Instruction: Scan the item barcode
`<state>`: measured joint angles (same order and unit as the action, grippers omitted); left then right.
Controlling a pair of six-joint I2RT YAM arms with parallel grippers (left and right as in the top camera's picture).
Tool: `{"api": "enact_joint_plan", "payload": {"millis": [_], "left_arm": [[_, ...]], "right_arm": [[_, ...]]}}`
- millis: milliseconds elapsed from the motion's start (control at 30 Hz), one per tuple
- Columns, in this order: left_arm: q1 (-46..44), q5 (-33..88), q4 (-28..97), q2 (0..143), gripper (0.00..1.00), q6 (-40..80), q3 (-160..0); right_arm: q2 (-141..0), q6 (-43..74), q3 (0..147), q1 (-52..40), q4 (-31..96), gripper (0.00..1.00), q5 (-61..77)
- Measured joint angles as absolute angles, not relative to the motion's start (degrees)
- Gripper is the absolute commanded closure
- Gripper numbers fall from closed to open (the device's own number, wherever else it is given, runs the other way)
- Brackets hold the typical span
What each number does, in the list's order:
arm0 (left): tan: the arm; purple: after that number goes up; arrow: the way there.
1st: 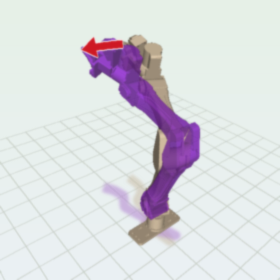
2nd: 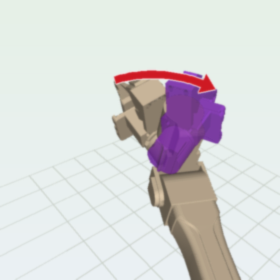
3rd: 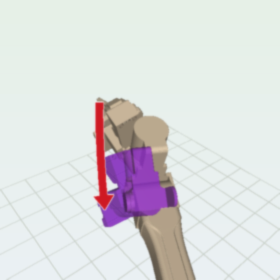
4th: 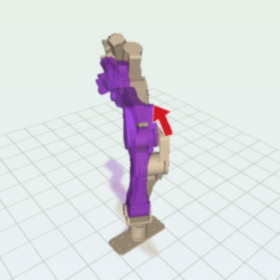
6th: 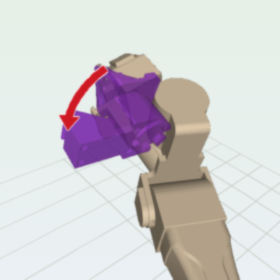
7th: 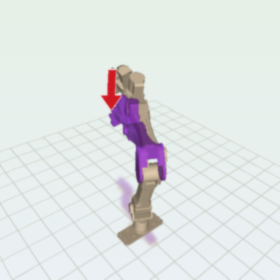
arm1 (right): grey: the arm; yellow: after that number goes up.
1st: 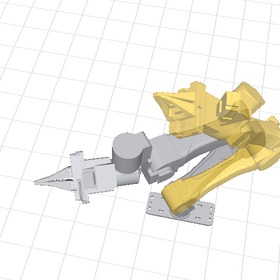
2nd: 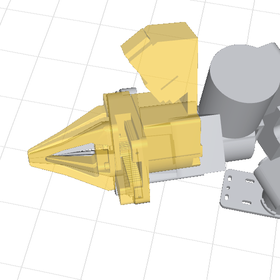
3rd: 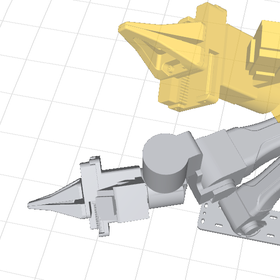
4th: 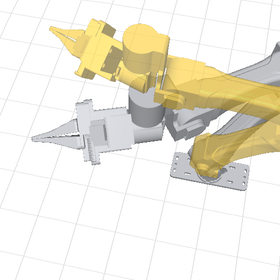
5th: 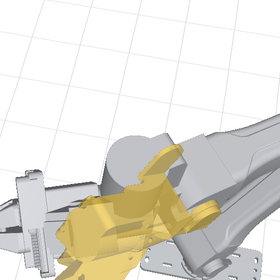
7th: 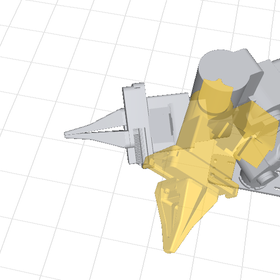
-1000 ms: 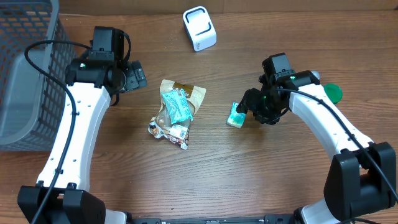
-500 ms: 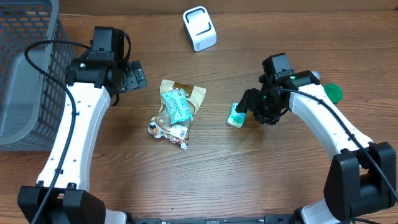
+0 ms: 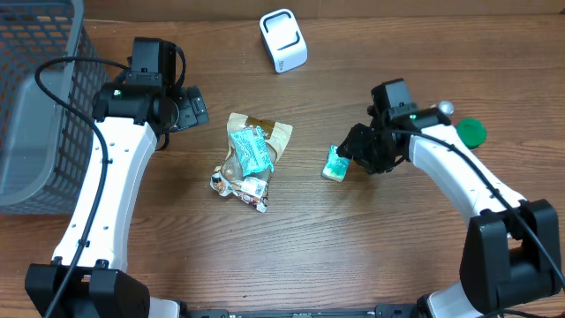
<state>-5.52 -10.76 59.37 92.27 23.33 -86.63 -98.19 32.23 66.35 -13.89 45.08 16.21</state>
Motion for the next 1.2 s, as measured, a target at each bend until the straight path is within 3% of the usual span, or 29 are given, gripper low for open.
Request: {"api": "enact_joint_plan", "payload": {"millis": [133,500,1200], "left_arm": [[-5.5,-10.8,59.4,92.3,0.01,23.3,-86.6],[-5.5,-10.8,59.4,92.3,0.01,23.3,-86.6],[-5.5,-10.8,59.4,92.3,0.00,23.3,-86.6]], "right_arm": [[-98.2,34.6,61.4,-13.9,37.3,0.68,15.8],[-98.2,36.5,56.5,-13.9,30.0,0.69,15.3],[-98.2,37.0,55.9,-13.9,30.5,0.69,15.2]]}}
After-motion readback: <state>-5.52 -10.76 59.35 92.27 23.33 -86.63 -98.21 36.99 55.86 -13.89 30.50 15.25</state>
